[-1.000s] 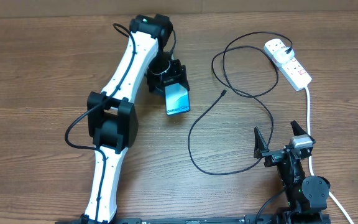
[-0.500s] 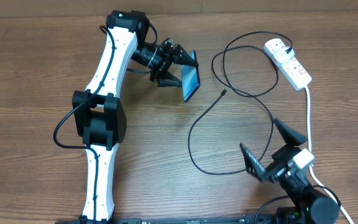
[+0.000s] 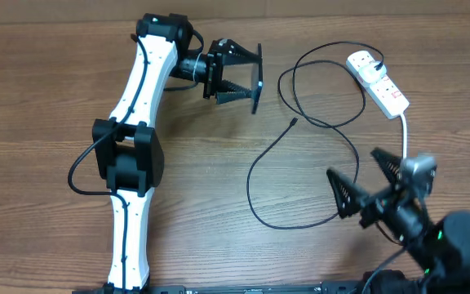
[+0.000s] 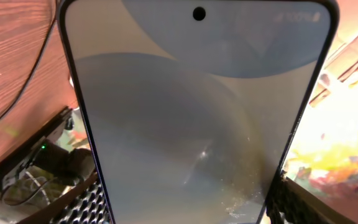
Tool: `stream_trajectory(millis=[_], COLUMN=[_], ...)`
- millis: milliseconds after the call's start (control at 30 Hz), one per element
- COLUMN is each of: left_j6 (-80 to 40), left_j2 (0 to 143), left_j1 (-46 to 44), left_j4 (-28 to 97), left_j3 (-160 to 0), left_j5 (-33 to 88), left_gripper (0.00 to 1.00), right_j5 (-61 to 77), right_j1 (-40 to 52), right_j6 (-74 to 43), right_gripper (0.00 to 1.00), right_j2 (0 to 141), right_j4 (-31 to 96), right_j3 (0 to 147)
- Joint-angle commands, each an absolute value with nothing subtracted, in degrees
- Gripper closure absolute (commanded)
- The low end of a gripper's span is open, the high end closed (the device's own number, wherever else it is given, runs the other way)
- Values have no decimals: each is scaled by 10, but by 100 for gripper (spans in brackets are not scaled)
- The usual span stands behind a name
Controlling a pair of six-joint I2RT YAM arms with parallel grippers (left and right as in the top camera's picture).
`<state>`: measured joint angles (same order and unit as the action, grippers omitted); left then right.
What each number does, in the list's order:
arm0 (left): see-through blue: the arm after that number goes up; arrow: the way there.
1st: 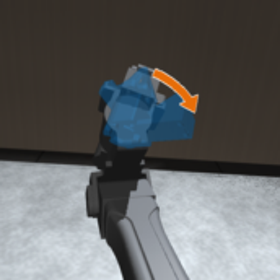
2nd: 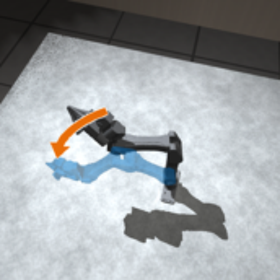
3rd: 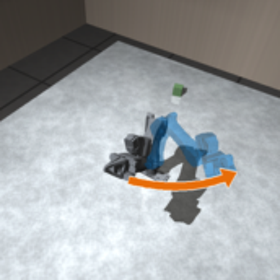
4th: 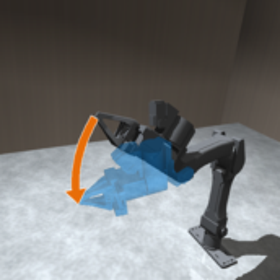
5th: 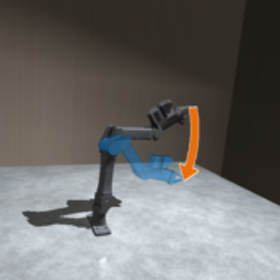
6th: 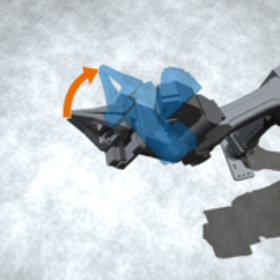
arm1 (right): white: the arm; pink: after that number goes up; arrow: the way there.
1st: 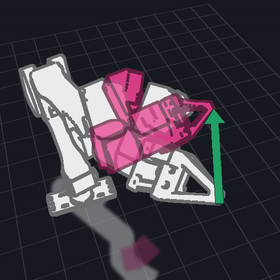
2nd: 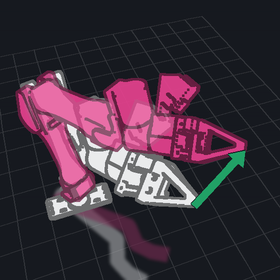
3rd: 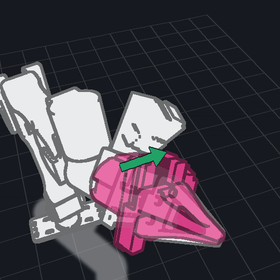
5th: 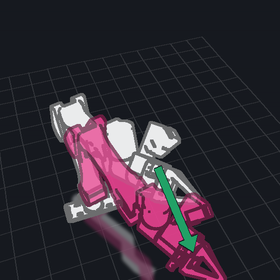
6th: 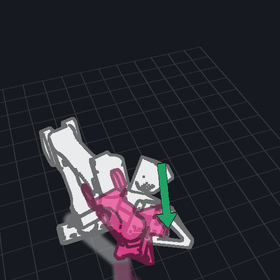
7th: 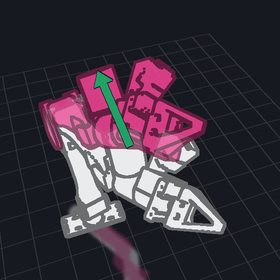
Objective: Plug charger to phone and switch on socket
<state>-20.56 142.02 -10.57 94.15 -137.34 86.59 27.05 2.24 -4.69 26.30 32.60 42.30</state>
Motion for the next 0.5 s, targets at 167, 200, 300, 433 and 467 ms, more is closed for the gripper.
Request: stream_trajectory(millis=[167, 200, 300, 433, 467], left_j6=[-214, -214, -214, -214, -215], left_j2=[1419, 1419, 1419, 1419, 1419], left_j1=[-70, -69, -67, -67, -67], left_j4=[942, 943, 942, 942, 942], left_j3=[-1390, -1390, -1390, -1390, -1390], left_j5=[906, 906, 906, 905, 905], left_gripper=[29, 29, 29, 28, 28], right_j5=[496, 491, 371, 114, 67], right_j1=[23, 26, 62, 168, 191], right_j6=[-194, -198, -196, -209, -225], right_gripper=[0, 0, 0, 0, 0], right_j2=[448, 461, 510, 581, 596], right_j4=[210, 209, 269, 388, 406], right_j3=[450, 453, 479, 561, 582])
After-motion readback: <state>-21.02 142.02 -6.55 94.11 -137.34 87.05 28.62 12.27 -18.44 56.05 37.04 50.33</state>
